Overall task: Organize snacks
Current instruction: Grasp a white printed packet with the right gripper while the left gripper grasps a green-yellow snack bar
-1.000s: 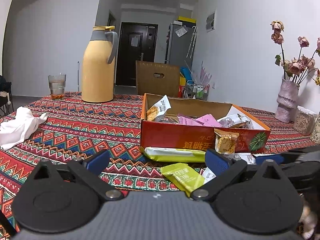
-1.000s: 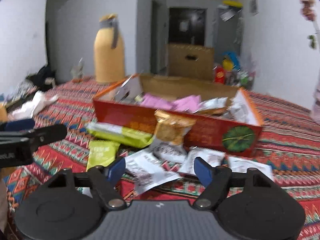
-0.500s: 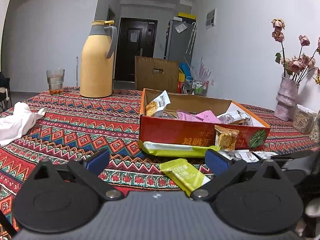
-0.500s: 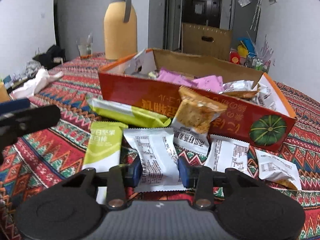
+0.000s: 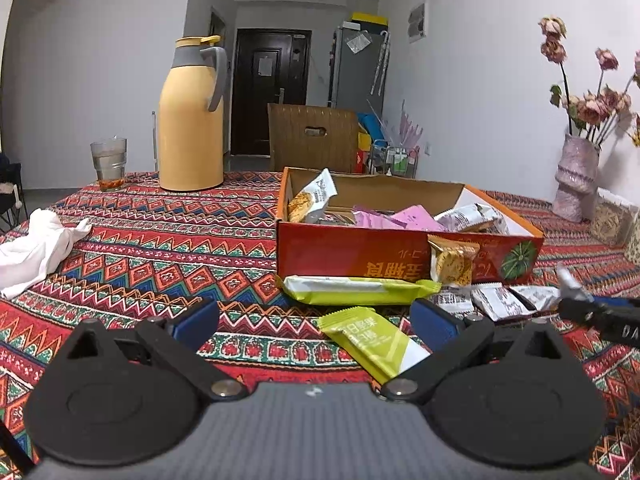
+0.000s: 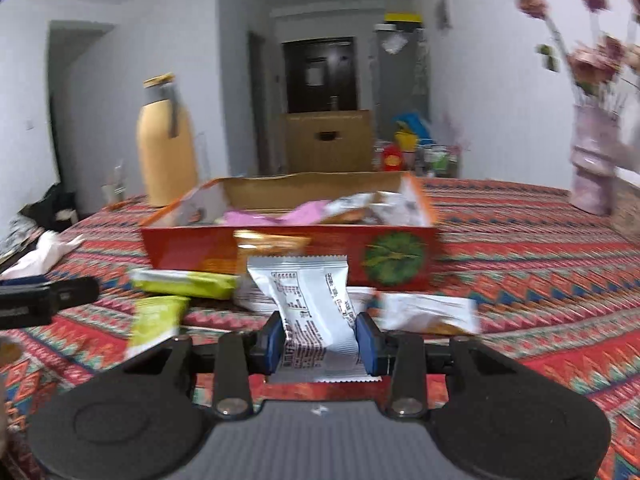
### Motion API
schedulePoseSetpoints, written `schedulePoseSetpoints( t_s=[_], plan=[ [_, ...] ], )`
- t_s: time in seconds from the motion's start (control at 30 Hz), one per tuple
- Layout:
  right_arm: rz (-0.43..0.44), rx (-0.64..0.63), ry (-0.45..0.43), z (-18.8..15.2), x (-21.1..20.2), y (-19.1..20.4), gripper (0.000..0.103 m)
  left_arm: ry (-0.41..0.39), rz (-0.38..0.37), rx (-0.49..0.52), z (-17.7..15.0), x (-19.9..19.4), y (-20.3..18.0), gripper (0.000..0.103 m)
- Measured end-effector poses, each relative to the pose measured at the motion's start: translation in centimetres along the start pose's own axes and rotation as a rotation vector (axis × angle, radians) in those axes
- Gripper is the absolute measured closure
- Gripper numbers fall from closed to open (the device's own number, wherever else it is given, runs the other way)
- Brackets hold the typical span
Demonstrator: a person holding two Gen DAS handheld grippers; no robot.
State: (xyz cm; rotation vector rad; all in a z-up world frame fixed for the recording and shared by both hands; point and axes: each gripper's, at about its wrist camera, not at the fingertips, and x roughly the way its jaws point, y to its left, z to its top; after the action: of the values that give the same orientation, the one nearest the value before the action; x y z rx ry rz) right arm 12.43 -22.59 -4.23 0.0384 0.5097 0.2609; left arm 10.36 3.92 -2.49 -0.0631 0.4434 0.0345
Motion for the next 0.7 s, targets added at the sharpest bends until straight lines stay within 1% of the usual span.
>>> schedulePoseSetpoints(
  t_s=[0.1, 0.17, 0.27, 0.4, 0.53, 0.6, 0.63, 0.67, 0.7],
  plan=[
    [-0.045, 0.042, -0.011, -0.3, -0.6, -1.9, 0.066, 0.028, 0.003, -0.001, 0.2, -0.2, -0.7, 0.0],
    [-0.068, 0.071, -0.013, -0.8, -0.7, -3.3, 0.066, 0.039, -0.019, -0.004, 0.4, -0.5, -1.3, 0.0],
    [-0.074, 0.104, -0.007, -1.4, -0.2, -4.3, 0.066, 0.055, -0.018, 0.029, 0.6, -0.6, -3.2, 0.0],
    [-0.055, 0.098, 0.005, -1.7, 0.4, -4.2, 0.065, 0.137, -0.009, 0.038, 0.3, 0.7, -5.4, 0.0],
    [-0.031, 0.098, 0.007, -2.0, 0.4, -4.0, 0.065, 0.249, 0.04, 0.017, -0.7, 3.0, -6.7, 0.0],
    [-0.02, 0.094, 0.01, -2.1, 0.3, -3.9, 0.065, 0.277, 0.056, 0.015, -1.0, 3.8, -6.9, 0.005],
    [-0.015, 0.091, 0.012, -2.2, 0.4, -3.8, 0.065, 0.289, 0.065, 0.02, -1.2, 4.1, -7.1, 0.011],
    [-0.008, 0.089, 0.014, -2.2, 0.4, -3.8, 0.065, 0.3, 0.067, 0.025, -1.4, 4.4, -7.3, 0.022],
    [-0.003, 0.089, 0.013, -2.2, 0.4, -3.8, 0.065, 0.313, 0.061, 0.031, -1.6, 4.6, -7.4, 0.028]
  ],
)
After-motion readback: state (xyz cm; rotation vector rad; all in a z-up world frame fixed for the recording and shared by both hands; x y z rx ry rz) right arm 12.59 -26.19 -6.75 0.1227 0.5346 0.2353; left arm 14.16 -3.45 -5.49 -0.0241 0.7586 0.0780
